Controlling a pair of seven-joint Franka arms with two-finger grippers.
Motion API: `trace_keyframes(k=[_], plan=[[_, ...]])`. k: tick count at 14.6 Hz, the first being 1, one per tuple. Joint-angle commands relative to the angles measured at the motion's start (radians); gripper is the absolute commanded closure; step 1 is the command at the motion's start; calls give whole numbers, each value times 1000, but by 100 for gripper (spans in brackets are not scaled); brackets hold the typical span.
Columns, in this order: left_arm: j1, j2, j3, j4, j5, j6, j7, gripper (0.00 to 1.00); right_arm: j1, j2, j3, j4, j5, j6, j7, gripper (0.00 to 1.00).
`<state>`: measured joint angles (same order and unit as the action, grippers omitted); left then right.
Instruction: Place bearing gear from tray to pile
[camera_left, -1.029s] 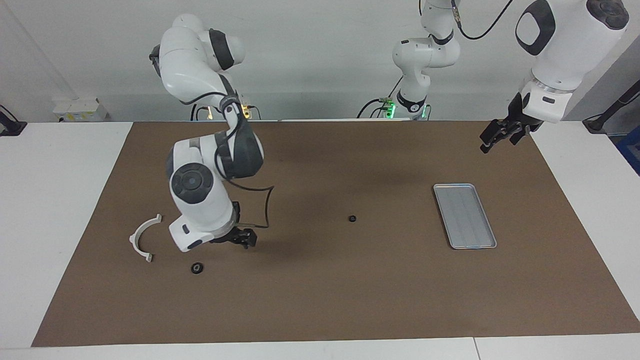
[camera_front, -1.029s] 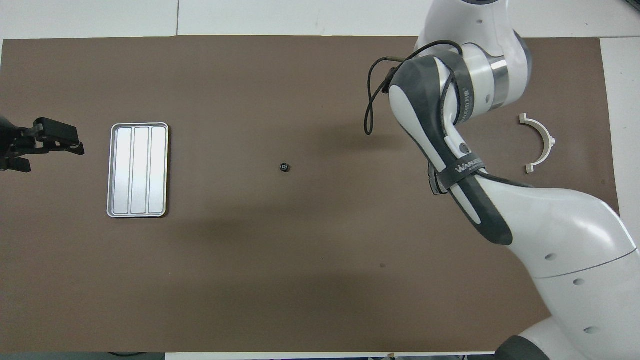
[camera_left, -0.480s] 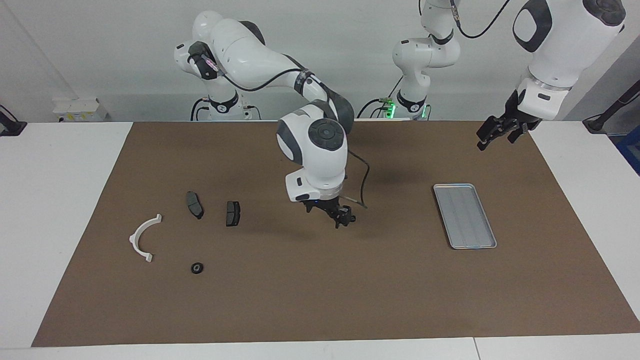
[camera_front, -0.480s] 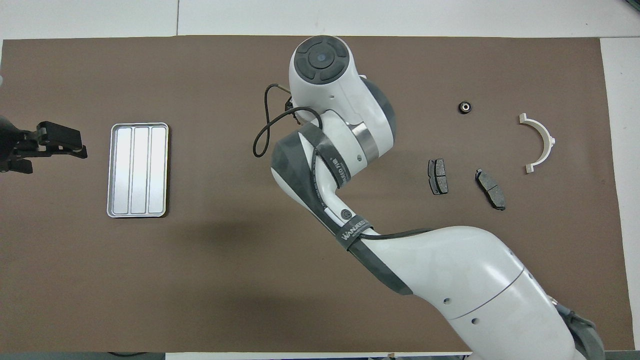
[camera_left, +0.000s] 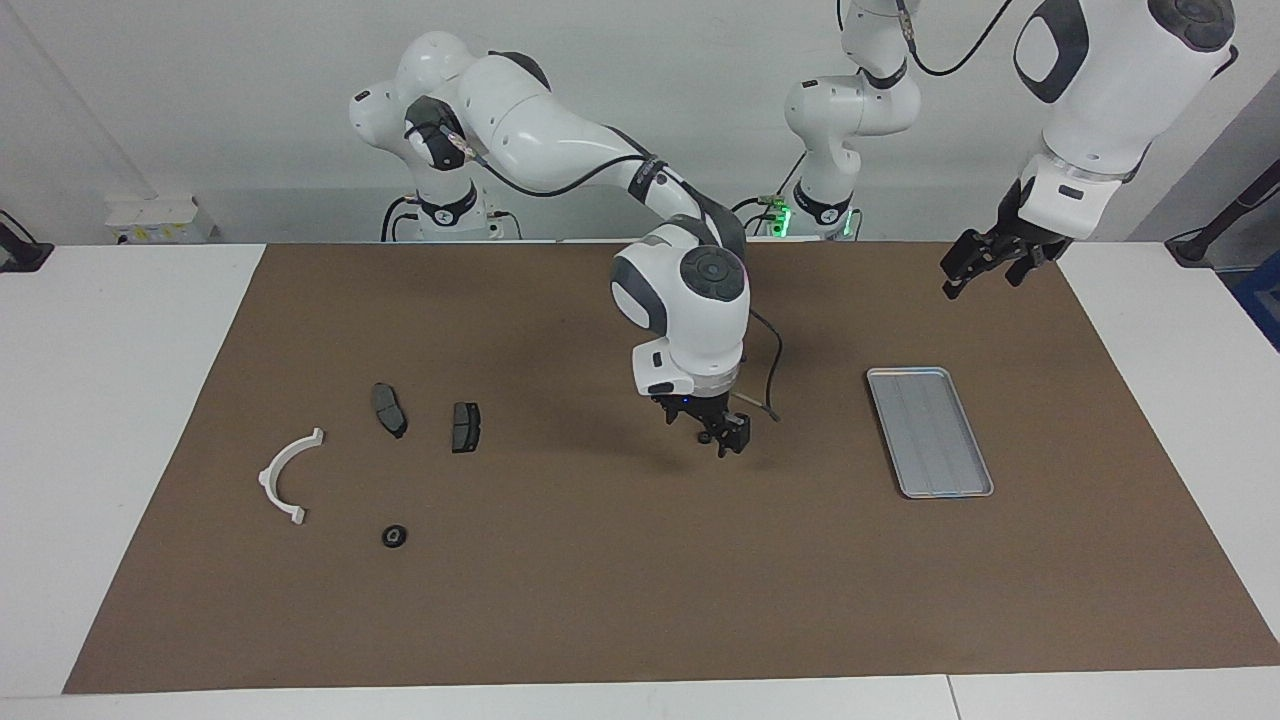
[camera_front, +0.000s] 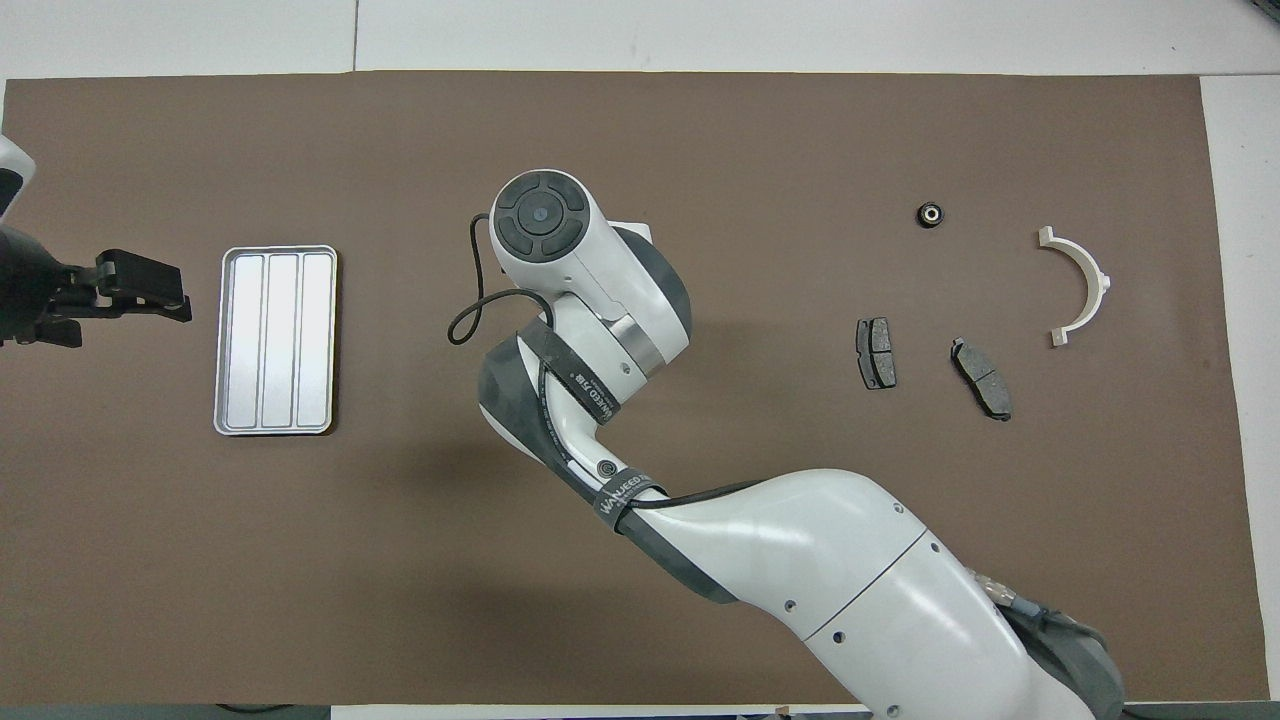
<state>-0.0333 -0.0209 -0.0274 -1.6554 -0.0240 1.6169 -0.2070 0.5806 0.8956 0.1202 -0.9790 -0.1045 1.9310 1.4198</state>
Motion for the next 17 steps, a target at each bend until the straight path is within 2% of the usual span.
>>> trace_keyframes(k=[1, 6, 13, 17], plan=[[9, -36, 0, -40, 10, 24, 15, 0, 13, 23, -5, -3, -3, 29, 25, 0], [4, -36, -2, -40, 10, 26, 9, 0, 18, 48, -2, -7, -3, 49, 27, 1], [6, -36, -2, -40, 10, 26, 9, 0, 10, 65, 19, -9, 11, -43, 14, 3], [6, -36, -2, -40, 10, 26, 9, 0, -4, 63, 67, -4, 11, -67, 14, 3]])
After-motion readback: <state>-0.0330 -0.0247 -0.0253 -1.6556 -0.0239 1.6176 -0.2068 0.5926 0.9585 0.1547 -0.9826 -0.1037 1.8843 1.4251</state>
